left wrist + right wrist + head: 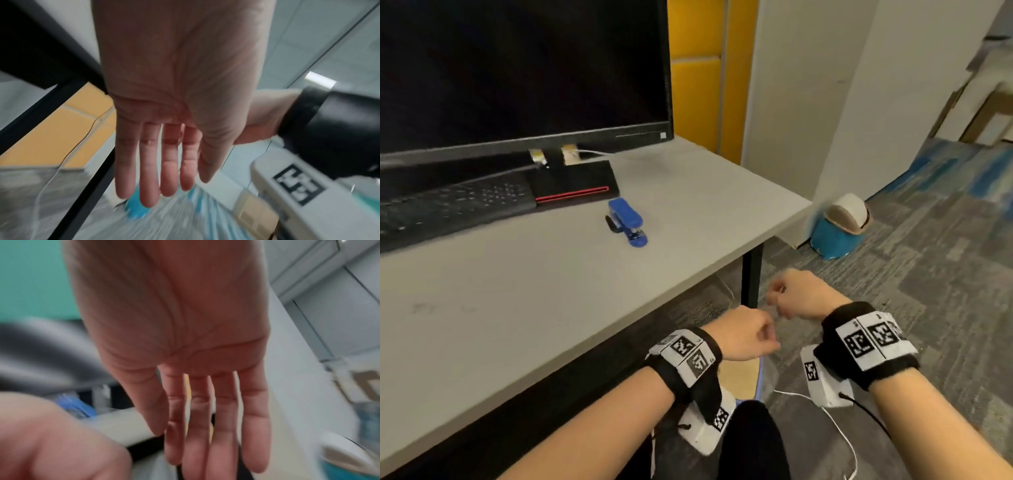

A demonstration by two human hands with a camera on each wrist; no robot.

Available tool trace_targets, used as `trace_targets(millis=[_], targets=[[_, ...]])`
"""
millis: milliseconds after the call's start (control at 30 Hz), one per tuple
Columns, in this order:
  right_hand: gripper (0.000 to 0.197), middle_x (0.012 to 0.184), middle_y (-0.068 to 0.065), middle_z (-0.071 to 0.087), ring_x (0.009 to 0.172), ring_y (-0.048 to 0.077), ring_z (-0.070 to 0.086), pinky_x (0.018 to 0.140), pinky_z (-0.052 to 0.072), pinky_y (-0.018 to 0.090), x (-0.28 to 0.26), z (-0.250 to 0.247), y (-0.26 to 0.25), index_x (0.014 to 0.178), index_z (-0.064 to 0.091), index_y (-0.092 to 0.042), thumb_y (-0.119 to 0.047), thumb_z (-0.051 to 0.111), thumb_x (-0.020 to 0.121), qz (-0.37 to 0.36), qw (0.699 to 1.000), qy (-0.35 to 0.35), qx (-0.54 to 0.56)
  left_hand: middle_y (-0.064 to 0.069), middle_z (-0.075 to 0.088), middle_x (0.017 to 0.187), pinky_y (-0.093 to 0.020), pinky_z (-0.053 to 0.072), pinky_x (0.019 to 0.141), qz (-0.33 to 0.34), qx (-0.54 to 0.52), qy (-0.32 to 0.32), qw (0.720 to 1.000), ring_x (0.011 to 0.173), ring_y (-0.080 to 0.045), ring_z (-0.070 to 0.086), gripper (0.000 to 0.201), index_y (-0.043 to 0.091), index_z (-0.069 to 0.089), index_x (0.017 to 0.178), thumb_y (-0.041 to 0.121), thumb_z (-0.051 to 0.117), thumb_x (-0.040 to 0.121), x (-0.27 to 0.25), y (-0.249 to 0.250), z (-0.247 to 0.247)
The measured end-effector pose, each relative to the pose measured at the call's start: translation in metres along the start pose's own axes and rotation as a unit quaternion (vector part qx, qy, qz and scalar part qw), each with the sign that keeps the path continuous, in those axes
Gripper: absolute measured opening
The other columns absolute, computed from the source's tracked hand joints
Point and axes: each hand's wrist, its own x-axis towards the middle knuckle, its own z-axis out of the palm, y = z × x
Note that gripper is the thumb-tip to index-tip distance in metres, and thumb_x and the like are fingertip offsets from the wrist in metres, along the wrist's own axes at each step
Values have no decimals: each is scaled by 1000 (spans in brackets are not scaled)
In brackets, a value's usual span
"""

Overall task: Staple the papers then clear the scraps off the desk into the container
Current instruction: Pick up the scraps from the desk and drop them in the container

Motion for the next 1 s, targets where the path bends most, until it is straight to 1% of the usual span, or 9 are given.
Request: trace_targets(millis=[67, 133, 200, 300, 367, 500, 633, 833, 1000], targets=[[24, 72, 1, 64, 72, 22, 62, 75, 52, 32, -25, -26, -38, 62, 55, -25, -24, 52, 87, -41, 998, 48, -7, 1, 64, 86, -27, 47, 75, 21, -25, 57, 998, 80, -14, 60, 22, 13, 65, 98, 31, 58, 90, -45, 17, -27], [23, 68, -4, 63, 70, 20, 63, 66, 50, 30, -42, -43, -83, 64, 58, -26, -24, 54, 86, -96, 992, 76, 6, 4, 62, 78, -24, 44, 68, 23, -33, 119, 992, 68, -8, 54, 18, 15, 65, 94, 31, 58, 90, -89, 22, -56], [14, 73, -3, 65, 71, 19, 65, 62, 48, 29, -47, -52, -131, 77, 64, -22, -25, 55, 87, -147, 986, 78, 29, 1, 66, 84, -27, 46, 70, 6, -2, 174, 985, 70, -10, 54, 19, 15, 64, 94, 32, 57, 90, -129, 15, -89], [16, 84, 1, 65, 77, 20, 65, 62, 45, 27, -42, -45, -202, 89, 65, -19, -27, 52, 91, -200, 978, 60, 17, 1, 68, 96, -31, 47, 73, -55, 84, 234, 967, 78, -13, 56, 21, 17, 64, 98, 35, 55, 90, -190, -14, -140], [19, 96, 2, 65, 86, 20, 64, 66, 43, 26, -38, -29, -244, 99, 66, -19, -28, 50, 92, -237, 971, 41, -12, 2, 68, 95, -28, 43, 70, -109, 123, 271, 949, 78, -13, 55, 17, 19, 63, 96, 33, 57, 89, -230, -40, -167], [33, 126, 1, 59, 103, 15, 55, 84, 40, 23, -30, 18, -309, 122, 60, -17, -13, 42, 95, -337, 935, -47, -98, 1, 66, 95, -26, 39, 72, -247, 139, 307, 908, 86, -18, 57, 10, 18, 64, 94, 23, 57, 88, -311, -99, -196], [43, 143, 5, 45, 130, 23, 43, 110, 32, 31, -22, 65, -341, 136, 47, -17, -10, 35, 96, -374, 900, -121, -189, -3, 68, 106, -27, 44, 79, -338, 147, 277, 887, 98, -22, 62, 17, 15, 66, 101, 17, 53, 89, -371, -148, -189], [43, 141, 8, 35, 124, 31, 41, 102, 39, 44, -17, 97, -353, 135, 44, -9, -6, 33, 93, -375, 853, -132, -338, -5, 51, 134, -33, 39, 102, -390, 165, 159, 892, 123, -24, 49, 36, 16, 54, 130, 20, 39, 98, -397, -177, -152], [44, 140, 12, 33, 123, 35, 42, 104, 39, 45, -12, 108, -389, 132, 45, -6, -2, 34, 89, -395, 848, -167, -312, -13, 44, 130, -39, 43, 94, -417, 197, 49, 886, 117, -33, 51, 36, 5, 55, 125, 16, 33, 98, -379, -178, -139]])
